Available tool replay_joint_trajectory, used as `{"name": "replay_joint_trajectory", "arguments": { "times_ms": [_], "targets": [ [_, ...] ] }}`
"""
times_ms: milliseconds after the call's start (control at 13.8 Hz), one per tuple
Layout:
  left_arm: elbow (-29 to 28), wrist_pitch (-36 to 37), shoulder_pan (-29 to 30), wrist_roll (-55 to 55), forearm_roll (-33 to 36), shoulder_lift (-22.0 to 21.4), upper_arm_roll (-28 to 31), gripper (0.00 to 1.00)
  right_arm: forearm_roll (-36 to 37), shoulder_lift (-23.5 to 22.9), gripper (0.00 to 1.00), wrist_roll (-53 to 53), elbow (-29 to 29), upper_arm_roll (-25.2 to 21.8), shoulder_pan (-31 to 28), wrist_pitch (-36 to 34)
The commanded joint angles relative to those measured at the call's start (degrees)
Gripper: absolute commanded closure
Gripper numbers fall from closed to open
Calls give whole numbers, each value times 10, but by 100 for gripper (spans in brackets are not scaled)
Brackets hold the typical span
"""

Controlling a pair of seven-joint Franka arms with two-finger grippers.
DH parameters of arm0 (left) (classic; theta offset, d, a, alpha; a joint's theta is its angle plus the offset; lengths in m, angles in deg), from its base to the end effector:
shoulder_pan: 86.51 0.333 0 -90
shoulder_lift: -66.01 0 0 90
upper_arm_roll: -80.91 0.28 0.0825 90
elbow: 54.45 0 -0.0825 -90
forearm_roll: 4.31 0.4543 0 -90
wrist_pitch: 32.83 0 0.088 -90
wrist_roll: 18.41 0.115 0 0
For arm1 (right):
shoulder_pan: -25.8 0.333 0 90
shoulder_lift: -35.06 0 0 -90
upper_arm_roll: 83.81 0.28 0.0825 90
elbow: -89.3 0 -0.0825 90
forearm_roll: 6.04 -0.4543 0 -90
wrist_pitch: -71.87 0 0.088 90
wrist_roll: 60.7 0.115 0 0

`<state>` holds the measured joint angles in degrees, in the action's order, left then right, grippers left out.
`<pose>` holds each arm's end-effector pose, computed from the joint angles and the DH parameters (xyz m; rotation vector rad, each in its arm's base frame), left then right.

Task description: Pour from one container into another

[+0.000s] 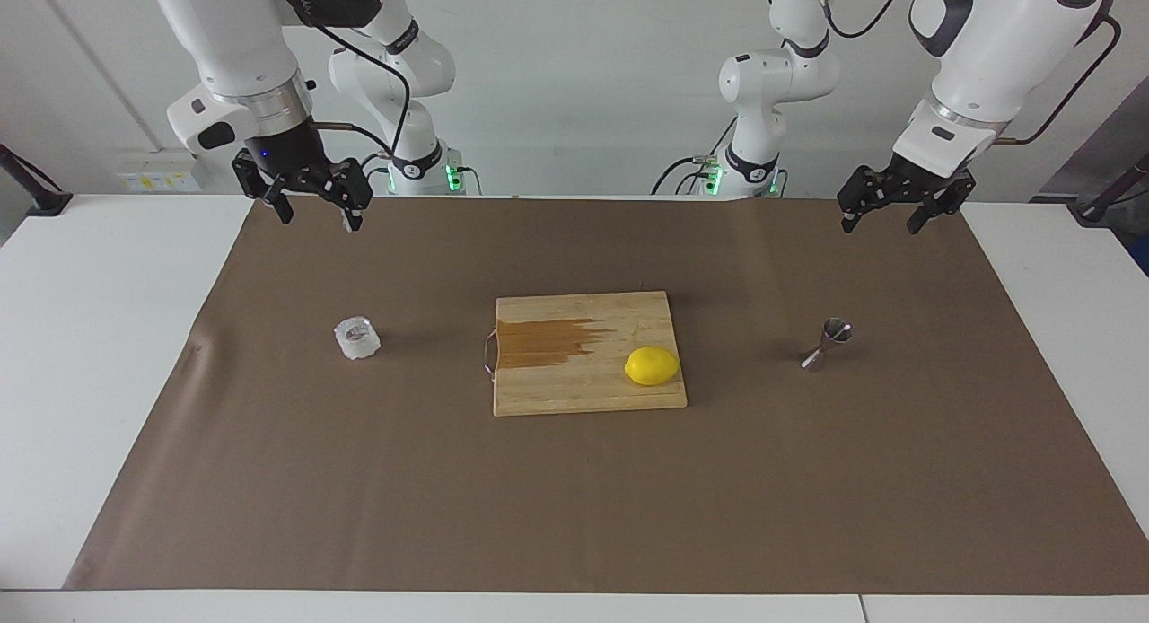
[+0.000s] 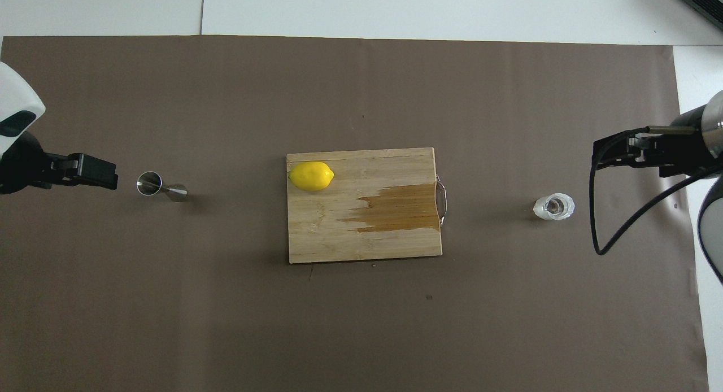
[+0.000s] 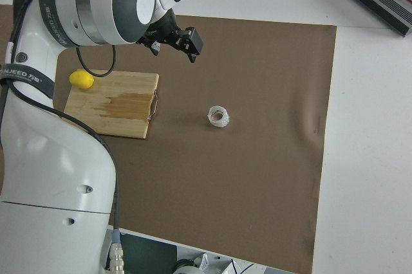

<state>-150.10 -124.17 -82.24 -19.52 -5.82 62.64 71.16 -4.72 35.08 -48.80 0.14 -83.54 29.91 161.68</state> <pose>0.6061 -0.0633 0.5648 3.1239 -0.1173 -0.0284 0.6231 0.0451 0.5884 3.1136 -0.2050 0.0232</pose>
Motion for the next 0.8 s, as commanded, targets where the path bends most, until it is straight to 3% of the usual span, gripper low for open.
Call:
{"name": "replay_joint_trajectory", "arguments": {
  "times_ms": [0, 724],
  "targets": [
    [-20, 3, 0, 2, -7, -19, 1, 0, -4, 8, 0, -12, -6, 4, -9, -5],
    [-23, -1, 2, -4, -9, -20, -6, 0, -4, 8, 0, -12, -6, 4, -9, -5]
  ]
}}
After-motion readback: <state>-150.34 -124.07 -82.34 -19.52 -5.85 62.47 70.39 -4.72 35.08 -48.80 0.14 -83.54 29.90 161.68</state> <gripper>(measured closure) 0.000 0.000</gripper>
